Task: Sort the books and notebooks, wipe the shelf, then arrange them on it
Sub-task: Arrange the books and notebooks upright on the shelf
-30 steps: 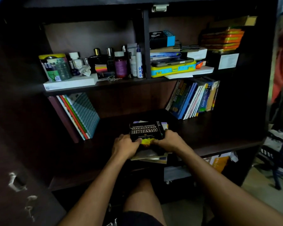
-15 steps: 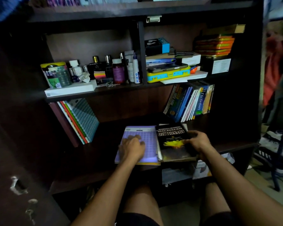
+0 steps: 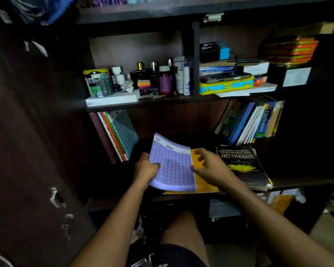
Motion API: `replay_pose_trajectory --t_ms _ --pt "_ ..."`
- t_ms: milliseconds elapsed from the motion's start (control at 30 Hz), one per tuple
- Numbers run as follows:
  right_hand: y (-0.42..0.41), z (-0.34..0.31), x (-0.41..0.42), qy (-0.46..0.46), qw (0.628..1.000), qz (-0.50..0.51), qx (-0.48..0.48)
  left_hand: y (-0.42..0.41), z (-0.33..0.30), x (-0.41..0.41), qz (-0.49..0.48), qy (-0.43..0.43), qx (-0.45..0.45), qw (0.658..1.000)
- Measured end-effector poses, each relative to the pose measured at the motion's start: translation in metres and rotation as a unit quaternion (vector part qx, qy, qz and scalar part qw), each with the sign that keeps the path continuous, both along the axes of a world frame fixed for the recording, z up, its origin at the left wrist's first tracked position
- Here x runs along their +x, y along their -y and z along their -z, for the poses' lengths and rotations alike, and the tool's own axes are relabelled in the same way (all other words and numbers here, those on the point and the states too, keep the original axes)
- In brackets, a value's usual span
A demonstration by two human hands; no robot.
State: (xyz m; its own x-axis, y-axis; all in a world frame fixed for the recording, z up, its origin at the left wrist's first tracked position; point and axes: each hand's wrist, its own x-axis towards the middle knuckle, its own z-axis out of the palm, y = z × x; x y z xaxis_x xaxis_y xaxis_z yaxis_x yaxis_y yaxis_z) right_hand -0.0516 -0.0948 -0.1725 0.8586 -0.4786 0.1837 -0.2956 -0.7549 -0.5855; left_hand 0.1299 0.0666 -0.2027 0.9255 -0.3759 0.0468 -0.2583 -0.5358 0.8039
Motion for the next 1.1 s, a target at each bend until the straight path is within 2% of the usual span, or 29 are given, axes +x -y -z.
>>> replay_pose_trajectory --t_ms 67,167,300,500,733,900,1000,1100 --pt "-0.033 0.004 0.023 -0.006 0.998 -0.06 0.024 -0.015 -0.006 -0.005 0.016 -0.018 -0.117 0.993" --pt "-0.069 0.008 0.057 0.0 0.991 -0.11 0.08 -0.038 -0.008 -0.015 0.055 0.011 -0.242 0.969" --pt "-0.096 0.005 0.094 0.011 0.974 -0.18 0.133 -0.062 0.017 -0.005 0.048 -0.007 -0.306 0.951" --pt "-0.096 0.016 0.131 -0.017 0.969 -0.239 0.054 -0.078 0.027 0.011 0.085 0.013 -0.314 0.946" --pt "-0.104 0.017 0.179 0.025 0.976 -0.21 0.05 -0.073 0.014 0.048 0.062 0.105 -0.242 0.963" --pt "-0.107 0.024 0.211 0.049 0.98 -0.187 0.036 -0.074 0.023 0.077 0.056 0.125 -0.196 0.971" --pt "-0.102 0.035 0.227 0.087 0.975 -0.199 0.057 -0.071 0.034 0.086 0.052 0.203 -0.163 0.964" --pt "-0.097 0.036 0.245 0.084 0.973 -0.21 0.043 -0.066 0.046 0.098 0.042 0.209 -0.15 0.965"
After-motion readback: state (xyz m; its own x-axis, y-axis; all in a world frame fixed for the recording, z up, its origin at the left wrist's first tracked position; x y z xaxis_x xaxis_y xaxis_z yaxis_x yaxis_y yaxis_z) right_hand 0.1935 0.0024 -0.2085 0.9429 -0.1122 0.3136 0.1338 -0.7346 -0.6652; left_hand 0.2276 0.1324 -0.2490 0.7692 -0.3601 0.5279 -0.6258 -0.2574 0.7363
